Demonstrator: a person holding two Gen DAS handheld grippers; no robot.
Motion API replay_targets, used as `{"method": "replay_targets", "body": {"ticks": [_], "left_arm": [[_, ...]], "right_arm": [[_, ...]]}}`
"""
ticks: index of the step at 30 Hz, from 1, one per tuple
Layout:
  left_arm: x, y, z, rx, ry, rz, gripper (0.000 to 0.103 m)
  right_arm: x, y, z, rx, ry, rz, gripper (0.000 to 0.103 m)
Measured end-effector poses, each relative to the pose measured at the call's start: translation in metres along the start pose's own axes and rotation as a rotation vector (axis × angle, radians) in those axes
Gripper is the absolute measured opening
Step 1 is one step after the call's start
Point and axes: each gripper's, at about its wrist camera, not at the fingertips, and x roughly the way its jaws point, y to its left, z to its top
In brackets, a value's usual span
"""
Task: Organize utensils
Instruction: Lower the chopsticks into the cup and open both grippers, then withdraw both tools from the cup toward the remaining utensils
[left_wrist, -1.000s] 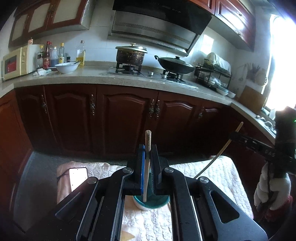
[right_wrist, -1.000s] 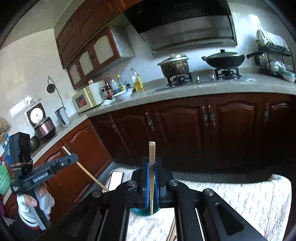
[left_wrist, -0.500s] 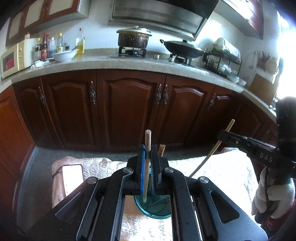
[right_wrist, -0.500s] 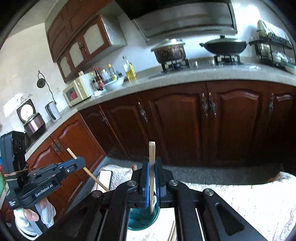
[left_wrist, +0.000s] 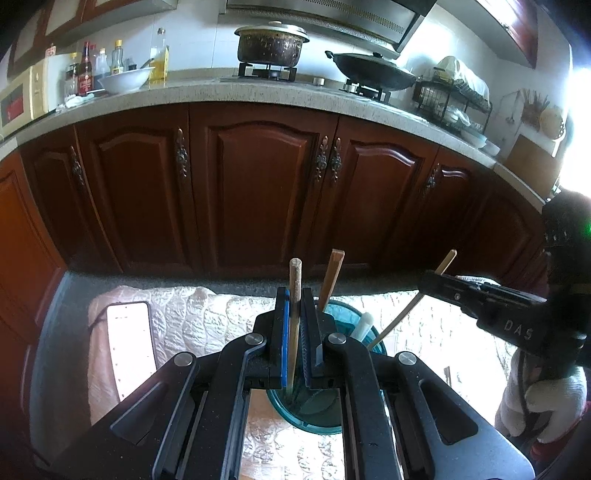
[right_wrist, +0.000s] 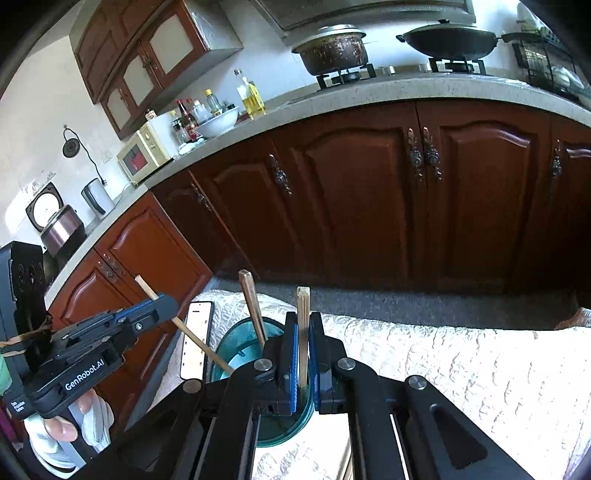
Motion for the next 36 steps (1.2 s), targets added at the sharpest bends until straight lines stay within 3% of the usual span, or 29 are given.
{"method": "replay_targets", "body": {"ticks": [5,8,9,11,13,16,36], "left_arm": [[0.001,0.000,0.000,-0.003,0.000,0.006,0.004],[0.001,0.002,-0.001,-0.014,0.011,0.005,0.004],[0.001,0.002,-0.001,-0.019,0.014,0.003,0.005],[0.000,0.003,-0.001,-0.026,0.017,0.002,0.012],[-0.002,0.003,-0.004,-0.031,0.013,0.002,0.030],[-0.009,0.002,-0.006,-0.037,-0.002,-0.001,0.044],[-0.060,-0.030,-0.040,0.019,-0.071,0.051,0.047]], "right_arm": [[-0.002,-0.002,-0.001,0.011,0.001,0.006,0.007],[-0.005,-0.004,-0.003,0.021,-0.008,0.016,0.031],[-0.006,-0.004,-0.004,0.021,-0.009,0.018,0.031],[-0.008,-0.003,-0.005,0.011,-0.004,0.007,0.031],[-0.009,-0.004,-0.008,0.008,0.002,0.005,0.031],[-0.013,-0.004,-0.012,0.010,0.002,0.004,0.031],[-0.075,0.020,-0.048,-0.038,-0.059,-0.090,0.037]]}}
